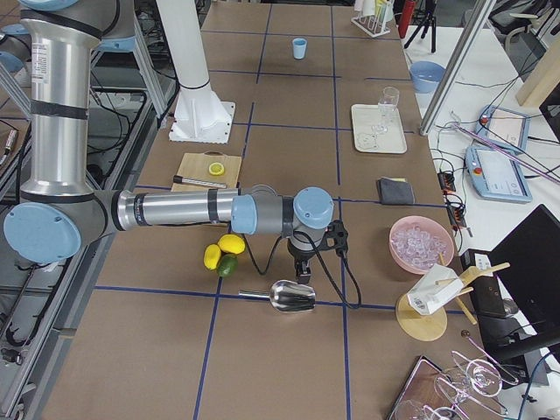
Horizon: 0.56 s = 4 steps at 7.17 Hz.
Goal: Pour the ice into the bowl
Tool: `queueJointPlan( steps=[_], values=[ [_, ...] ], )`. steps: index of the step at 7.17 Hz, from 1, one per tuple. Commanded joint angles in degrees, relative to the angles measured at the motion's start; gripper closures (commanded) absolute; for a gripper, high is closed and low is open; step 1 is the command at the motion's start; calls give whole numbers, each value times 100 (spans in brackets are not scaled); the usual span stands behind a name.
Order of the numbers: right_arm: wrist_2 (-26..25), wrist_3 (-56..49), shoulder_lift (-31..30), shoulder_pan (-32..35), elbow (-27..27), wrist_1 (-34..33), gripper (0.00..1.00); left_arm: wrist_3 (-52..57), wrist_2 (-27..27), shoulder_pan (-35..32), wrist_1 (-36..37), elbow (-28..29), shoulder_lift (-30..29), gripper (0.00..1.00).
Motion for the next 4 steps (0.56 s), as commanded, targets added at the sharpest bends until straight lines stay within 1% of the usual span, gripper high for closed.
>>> queueJointPlan(
  steps=[1,2,3,4],
  values=[
    [9,107,48,-174,-155,599,0,-15,-8,1,0,26,-10,0],
    [45,891,57,-366,-112,690,0,-24,-8,-7,0,-18,8,0],
    [88,1369,74,-768,-68,1074,0,-24,-8,1,0,-27,8,0],
    [37,1608,57,-1085,-102,1557,0,-24,-8,1,0,-44,8,0]
  ],
)
